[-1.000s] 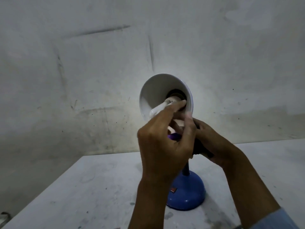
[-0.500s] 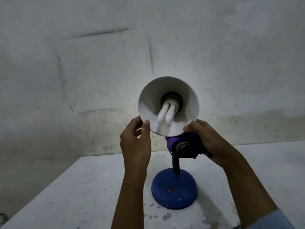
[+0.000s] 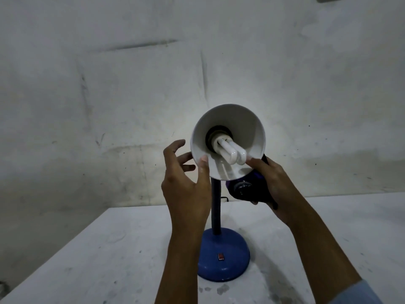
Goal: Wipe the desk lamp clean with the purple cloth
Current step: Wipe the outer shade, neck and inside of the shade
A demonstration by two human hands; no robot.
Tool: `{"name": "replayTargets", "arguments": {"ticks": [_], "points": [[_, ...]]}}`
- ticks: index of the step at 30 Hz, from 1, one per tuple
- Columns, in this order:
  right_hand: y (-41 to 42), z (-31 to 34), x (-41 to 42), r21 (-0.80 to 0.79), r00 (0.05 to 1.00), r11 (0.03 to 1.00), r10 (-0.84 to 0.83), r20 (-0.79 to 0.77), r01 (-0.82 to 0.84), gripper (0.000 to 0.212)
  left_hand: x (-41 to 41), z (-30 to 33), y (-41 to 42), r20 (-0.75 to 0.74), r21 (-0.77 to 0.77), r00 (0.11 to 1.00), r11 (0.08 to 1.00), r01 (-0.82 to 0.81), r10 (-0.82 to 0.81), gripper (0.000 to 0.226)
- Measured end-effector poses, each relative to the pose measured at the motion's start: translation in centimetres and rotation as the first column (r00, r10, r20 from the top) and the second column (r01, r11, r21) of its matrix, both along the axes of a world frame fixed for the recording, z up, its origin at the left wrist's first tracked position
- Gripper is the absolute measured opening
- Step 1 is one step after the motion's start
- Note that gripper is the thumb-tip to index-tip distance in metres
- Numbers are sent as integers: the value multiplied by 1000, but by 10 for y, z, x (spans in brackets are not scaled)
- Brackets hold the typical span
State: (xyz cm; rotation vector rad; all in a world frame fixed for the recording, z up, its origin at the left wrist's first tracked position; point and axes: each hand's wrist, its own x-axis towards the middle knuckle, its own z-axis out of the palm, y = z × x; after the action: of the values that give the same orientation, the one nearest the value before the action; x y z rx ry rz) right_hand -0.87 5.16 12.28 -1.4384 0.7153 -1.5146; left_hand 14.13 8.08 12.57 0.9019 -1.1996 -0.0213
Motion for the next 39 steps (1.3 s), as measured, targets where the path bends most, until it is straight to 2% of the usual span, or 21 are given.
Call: {"name": "replayTargets", "arguments": {"ticks": [2,4,7,11,17,19,21,25,28,31,34,37,39], "points": [[2,1,-7,-28,995,994,-103,-9,102,19,1,1,2,31,-16,1000,1000,0,1,34],[6,1,-14,-96,980,976,-200,-21,197,14,4,3,4,59,-32,998,1000,0,2,32],[12,-2,-21,-224,936,917,-349,-42,331,25,9,6,6,84,-29,996,1000,6,-3,37],[23,-6,-32,-356,799,793,-576,-173,495,44,13,9,15,112,-3,993,1000,26,-26,40],[43,7,-27,-636,577,496,-811,-97,592,53,20,15,30,109,-48,993,998,-48,53,34],[49,12,-22,-709,513,409,-855,-78,574,58,22,25,33,126,-56,988,995,-83,89,32],[54,16,-19,-799,456,351,-883,-109,488,64,23,36,33,182,-63,976,992,-114,123,32],[57,24,-16,-928,298,262,-937,-181,263,61,23,53,29,391,-71,906,987,-144,160,32],[55,35,-18,-946,204,240,-959,-196,219,60,19,61,27,507,-84,830,972,-221,232,30],[54,49,-21,-966,103,190,-979,-174,174,59,18,67,24,562,-140,775,956,-257,290,30],[52,59,-20,-986,36,152,-988,-150,69,59,19,73,18,571,-143,762,951,-276,307,33],[51,66,-18,-988,-23,151,-988,-151,17,52,19,78,12,583,-95,763,956,-276,279,26],[51,71,-16,-983,-119,186,-975,-185,3,49,18,81,13,596,-93,767,969,-229,238,23]]}}
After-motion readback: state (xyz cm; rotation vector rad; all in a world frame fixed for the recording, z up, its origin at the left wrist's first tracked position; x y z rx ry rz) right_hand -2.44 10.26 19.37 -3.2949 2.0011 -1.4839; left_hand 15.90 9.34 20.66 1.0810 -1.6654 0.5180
